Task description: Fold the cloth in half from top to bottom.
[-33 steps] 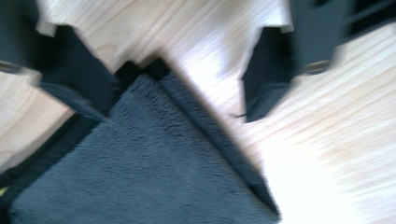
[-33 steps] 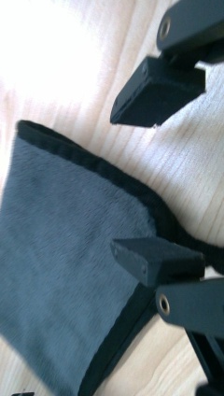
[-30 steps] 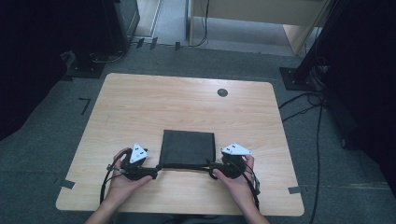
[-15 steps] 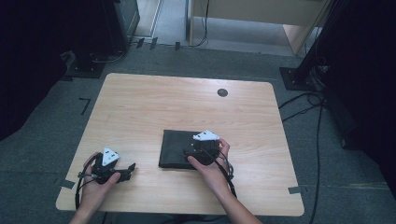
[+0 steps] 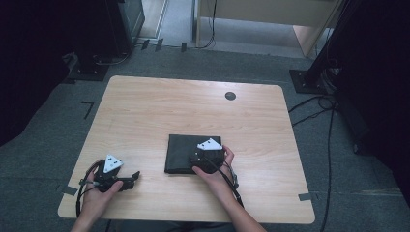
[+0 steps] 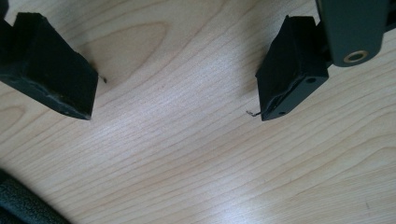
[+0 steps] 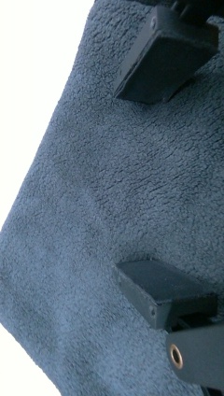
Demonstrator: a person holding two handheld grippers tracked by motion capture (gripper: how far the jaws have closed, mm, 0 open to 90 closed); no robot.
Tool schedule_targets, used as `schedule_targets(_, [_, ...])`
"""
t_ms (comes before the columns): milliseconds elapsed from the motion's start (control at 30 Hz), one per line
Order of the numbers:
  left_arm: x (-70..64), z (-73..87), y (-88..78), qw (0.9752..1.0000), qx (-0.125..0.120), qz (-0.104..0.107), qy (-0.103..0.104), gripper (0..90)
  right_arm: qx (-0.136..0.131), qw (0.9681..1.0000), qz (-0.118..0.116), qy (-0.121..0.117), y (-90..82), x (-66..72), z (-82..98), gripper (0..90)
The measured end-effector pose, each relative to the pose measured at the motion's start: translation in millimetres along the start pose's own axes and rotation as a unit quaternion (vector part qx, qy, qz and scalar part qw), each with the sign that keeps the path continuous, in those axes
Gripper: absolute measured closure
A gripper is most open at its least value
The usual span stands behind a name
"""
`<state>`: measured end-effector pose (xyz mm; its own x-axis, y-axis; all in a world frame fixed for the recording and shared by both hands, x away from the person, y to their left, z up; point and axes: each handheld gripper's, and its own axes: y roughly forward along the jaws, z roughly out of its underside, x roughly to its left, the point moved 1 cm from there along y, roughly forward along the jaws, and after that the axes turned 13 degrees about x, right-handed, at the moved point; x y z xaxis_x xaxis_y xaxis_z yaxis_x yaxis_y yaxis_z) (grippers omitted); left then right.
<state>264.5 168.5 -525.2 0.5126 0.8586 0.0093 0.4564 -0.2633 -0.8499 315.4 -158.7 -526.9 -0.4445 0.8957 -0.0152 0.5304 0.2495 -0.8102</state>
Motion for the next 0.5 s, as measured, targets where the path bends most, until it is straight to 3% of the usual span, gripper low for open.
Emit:
schedule_targets(100, [0.1,-1.2,0.7,1.0000,0.003,-0.002,0.000,10.3,-0.009,0.9999,0.013,-0.007,7.3,-3.5,-8.5,11.6])
schedule_targets(500, [0.3,-2.6,1.8,1.0000,0.002,-0.001,-0.001,9.5,-0.007,0.9995,0.025,0.016,42.0,-29.6,-55.3,9.3])
